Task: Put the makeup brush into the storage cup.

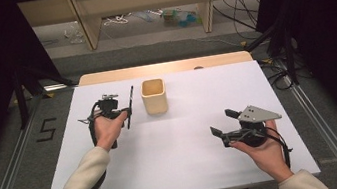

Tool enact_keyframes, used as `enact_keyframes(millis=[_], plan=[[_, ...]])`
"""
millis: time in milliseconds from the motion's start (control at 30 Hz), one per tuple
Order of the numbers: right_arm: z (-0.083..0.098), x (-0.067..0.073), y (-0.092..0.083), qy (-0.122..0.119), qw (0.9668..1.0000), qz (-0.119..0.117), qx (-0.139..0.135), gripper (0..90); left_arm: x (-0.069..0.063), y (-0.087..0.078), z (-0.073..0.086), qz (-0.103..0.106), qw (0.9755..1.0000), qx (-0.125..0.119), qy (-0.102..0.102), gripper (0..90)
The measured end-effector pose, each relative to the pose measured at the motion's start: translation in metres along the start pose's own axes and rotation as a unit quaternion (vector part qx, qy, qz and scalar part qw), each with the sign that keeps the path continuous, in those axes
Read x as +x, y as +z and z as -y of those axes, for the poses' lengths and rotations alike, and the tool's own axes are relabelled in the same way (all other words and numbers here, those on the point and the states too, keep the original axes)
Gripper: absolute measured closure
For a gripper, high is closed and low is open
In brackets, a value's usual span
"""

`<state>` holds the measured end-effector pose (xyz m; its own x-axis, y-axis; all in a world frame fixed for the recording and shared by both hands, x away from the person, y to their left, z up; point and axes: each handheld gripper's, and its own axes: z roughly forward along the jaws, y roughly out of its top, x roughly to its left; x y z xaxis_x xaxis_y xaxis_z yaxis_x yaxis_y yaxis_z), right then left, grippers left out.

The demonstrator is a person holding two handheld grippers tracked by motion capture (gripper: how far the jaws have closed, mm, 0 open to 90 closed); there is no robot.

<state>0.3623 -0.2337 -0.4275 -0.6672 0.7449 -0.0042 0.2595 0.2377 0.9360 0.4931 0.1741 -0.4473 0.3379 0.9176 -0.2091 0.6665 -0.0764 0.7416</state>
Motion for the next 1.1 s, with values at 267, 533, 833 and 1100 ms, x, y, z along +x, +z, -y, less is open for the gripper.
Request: enact_keyframes(millis=[267, 533, 833, 1100], plan=[[-0.0003, 0.0009, -0.0014, 0.008, 0.9999, -0.005, 0.009, 20.3, -0.0026, -0.0033, -0.0009, -0.001, 0.9998, -0.018, 0.01, 83.9], [0.0003, 0.0, 0.0004, 0.0, 1.0, -0.004, 0.001, 20.3, -0.0018, -0.0051, -0.0002, 0.001, 0.9992, -0.038, 0.011, 83.9], [0.0004, -0.0001, 0.0006, 0.0, 1.0, -0.004, 0.001, 20.3, -0.0058, -0.0075, -0.0013, 0.008, 0.9972, -0.073, 0.014, 83.8], [0.0009, 0.0008, 0.0011, 0.012, 0.9999, -0.013, 0.001, 20.3, -0.0072, -0.0101, -0.0018, 0.007, 0.9953, -0.094, 0.026, 83.8]])
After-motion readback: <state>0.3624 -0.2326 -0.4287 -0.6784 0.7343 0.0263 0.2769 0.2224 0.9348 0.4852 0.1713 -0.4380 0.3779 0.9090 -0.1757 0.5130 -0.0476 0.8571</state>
